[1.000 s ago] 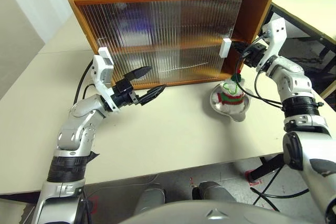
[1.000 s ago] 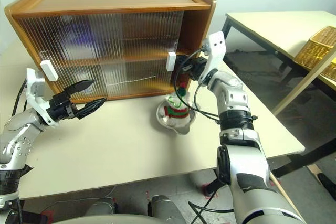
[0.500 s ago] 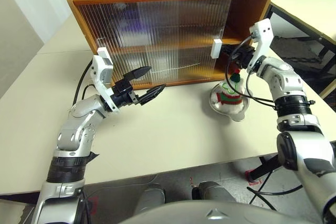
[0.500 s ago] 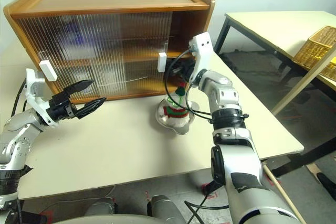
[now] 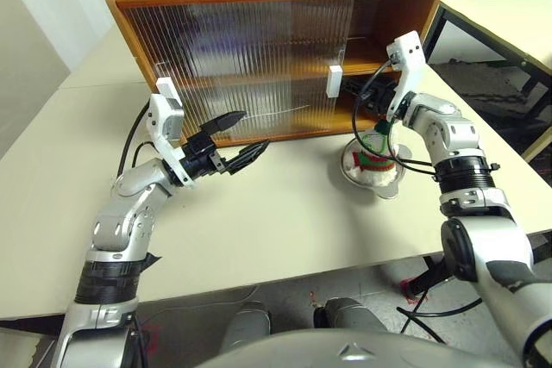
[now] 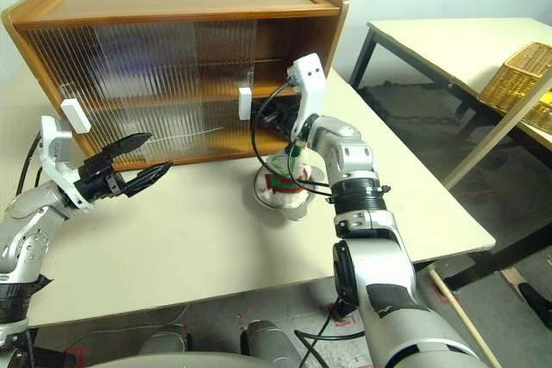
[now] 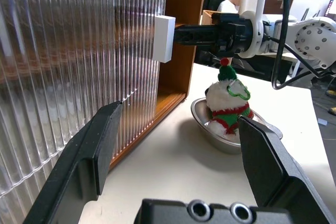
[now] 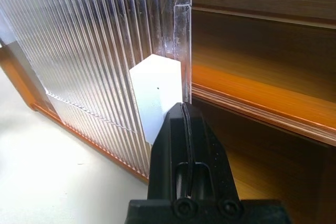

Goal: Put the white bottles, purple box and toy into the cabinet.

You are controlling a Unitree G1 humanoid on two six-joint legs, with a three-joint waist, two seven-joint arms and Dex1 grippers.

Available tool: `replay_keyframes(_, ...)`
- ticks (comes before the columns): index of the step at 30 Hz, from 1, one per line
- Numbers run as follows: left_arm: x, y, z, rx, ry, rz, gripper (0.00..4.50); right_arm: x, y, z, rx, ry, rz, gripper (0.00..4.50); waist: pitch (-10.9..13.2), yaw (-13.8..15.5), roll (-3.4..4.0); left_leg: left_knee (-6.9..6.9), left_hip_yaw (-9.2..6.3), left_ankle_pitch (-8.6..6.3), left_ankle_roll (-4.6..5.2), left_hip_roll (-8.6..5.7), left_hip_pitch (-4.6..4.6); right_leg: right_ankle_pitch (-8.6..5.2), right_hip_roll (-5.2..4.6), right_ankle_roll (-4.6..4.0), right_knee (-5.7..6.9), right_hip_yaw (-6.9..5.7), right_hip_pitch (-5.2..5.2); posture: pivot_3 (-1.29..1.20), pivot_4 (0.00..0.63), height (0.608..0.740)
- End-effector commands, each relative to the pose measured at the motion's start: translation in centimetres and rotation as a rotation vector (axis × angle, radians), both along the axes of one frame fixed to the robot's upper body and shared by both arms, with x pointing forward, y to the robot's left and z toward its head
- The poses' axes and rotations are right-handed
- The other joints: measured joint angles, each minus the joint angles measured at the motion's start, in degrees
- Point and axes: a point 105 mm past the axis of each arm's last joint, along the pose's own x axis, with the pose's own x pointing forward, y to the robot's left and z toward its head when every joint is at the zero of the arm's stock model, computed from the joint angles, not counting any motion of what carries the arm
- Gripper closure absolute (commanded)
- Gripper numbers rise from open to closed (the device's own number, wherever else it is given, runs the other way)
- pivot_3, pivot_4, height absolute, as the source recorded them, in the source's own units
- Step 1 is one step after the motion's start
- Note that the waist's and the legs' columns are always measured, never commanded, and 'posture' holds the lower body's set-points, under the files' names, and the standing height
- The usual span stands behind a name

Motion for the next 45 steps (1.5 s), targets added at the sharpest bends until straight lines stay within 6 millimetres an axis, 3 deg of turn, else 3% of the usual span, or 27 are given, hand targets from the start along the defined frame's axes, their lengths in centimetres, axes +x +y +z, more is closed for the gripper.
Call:
replay_keyframes(1,-0.3,0.2,0.4,0.018,-0.024,0.009,0.0,0.0,1.6,0.6,0.004,-0.009,0.045,4.47,0.0,0.04,0.0,0.0,-0.01,0.0,0.0,0.02,0.0,0.0,0.03,0.0,0.01,0.0,-0.01,0.03,0.0,0.74)
replay_keyframes(12,-0.4,0.4,0.6,0.022,-0.028,0.022,0.0,-0.1,5.0,0.9,0.034,-0.008,0.119,4.47,0.0,0.73,0.0,-0.01,-0.13,0.03,-0.03,0.03,-0.01,0.02,0.08,-0.15,0.18,-0.03,-0.15,0.04,0.0,0.74)
replay_keyframes(22,-0.3,0.4,0.8,0.023,-0.032,0.027,0.0,-0.2,5.7,0.6,0.036,-0.001,0.14,4.47,0.0,1.17,0.0,-0.04,-0.13,0.01,-0.06,0.03,-0.04,0.09,0.06,-0.43,0.19,-0.03,-0.2,0.04,0.0,0.74)
replay_keyframes(29,-0.2,0.2,0.6,0.022,-0.03,0.024,0.0,1.0,2.7,1.0,-0.01,-0.059,0.029,4.47,0.0,1.25,0.0,-0.02,-0.14,0.02,-0.06,0.05,-0.04,0.1,0.04,-0.44,0.22,-0.03,-0.2,0.02,0.0,0.74)
replay_keyframes(36,0.5,-0.7,0.5,0.009,-0.033,-0.011,0.0,1.1,-2.0,2.6,-0.029,-0.126,-0.067,4.47,0.0,1.31,0.0,0.01,-0.11,0.02,-0.05,0.06,-0.06,0.09,0.0,-0.43,0.23,-0.01,-0.18,-0.05,0.0,0.74)
replay_keyframes(39,0.8,-1.2,0.4,0.007,-0.029,-0.042,0.0,-0.8,-3.6,2.2,-0.038,-0.14,-0.052,3.93,-0.03,1.21,-0.05,0.02,-0.02,0.02,-0.05,0.04,-0.04,0.08,0.01,-0.42,0.22,-0.04,-0.14,-0.06,0.0,0.74)
replay_keyframes(45,1.1,-1.5,0.1,0.009,-0.019,-0.076,0.0,-5.1,-6.2,1.1,0.0,-0.123,-0.037,1.7,-0.03,-0.31,-0.05,0.09,0.67,0.02,-0.05,0.02,0.0,0.16,0.06,-0.05,0.19,0.0,-0.04,-0.12,0.0,0.74)
